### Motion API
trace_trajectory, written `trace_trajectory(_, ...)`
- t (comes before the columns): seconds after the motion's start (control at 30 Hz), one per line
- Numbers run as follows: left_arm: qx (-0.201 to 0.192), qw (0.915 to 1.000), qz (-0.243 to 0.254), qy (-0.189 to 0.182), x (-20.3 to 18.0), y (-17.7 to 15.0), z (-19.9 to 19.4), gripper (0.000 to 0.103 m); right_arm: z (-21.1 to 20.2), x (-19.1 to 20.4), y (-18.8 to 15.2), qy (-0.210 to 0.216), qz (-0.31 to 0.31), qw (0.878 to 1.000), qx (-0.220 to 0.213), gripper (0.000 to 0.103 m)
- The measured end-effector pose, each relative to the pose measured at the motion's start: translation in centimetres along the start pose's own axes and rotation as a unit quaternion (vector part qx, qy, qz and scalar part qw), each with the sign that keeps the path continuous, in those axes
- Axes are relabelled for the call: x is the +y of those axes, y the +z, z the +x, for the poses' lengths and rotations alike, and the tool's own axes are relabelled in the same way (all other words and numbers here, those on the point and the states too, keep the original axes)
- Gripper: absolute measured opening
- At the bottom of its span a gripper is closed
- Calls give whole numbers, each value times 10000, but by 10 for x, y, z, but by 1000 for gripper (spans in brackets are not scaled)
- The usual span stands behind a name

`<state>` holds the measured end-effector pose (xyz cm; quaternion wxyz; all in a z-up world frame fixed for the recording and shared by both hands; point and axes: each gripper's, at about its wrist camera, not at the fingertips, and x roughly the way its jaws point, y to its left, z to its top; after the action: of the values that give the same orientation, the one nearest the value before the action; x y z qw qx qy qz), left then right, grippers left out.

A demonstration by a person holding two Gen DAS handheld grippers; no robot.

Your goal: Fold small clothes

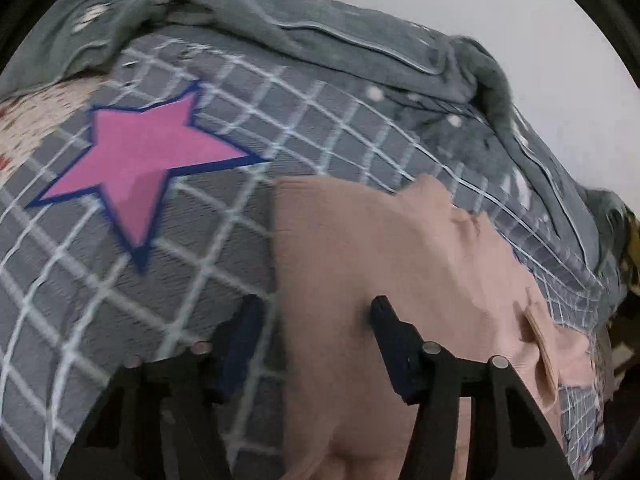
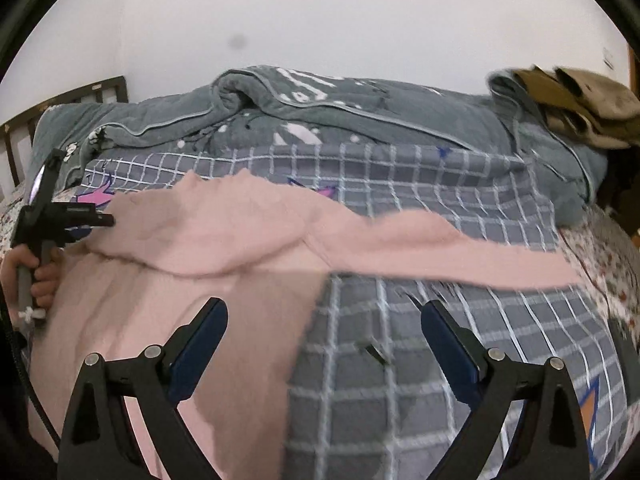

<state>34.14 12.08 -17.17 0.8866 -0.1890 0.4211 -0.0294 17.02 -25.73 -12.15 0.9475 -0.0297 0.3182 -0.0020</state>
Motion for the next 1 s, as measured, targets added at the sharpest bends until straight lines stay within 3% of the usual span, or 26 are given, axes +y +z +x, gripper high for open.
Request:
trace_trajectory(0.03, -9, 9999, 98, 31, -4, 0, 0, 15, 4, 4, 4, 6, -24, 10000, 5, 95)
trace_trajectory(0.17, -491, 9987, -85, 53, 14, 3, -18, 15, 30, 27, 28, 129, -57, 9998, 110, 93)
trace_trajectory(0.33, -287, 9988, -286, -289, 35, 4, -9, 16, 61, 52, 45, 243, -154, 9993, 240, 93)
trace_trajectory(0.47, -597, 9982, 29, 7, 23, 1, -20, 26, 86, 71, 55, 337, -282, 9983, 371, 93)
trace_trajectory(0.57, -699, 9975, 75, 5, 24, 0, -27, 48, 105, 84, 63, 323, -428, 9975, 465, 93)
trace_trajectory(0.67, -656, 9978, 61, -82, 25, 1, -26, 48, 134, 91, 66, 104, -472, 9960, 752, 88)
trace_trajectory(0.77, -644, 9977, 173, -119, 21, 0, -25, 48, 160, 94, 61, 32, -503, 9922, 1136, 62)
trace_trajectory(0.83, -646, 9974, 268, -163, 17, 0, -25, 48, 169, 96, 58, 66, -562, 9900, 1295, 34)
trace_trajectory(0.9, -614, 9975, 311, -163, 15, -1, -23, 48, 161, 92, 61, 253, -512, 9922, 1108, 10)
trace_trajectory(1.0, -512, 9983, 213, -155, 18, -1, -19, 48, 124, 61, 67, 280, 11, 9991, 311, 10)
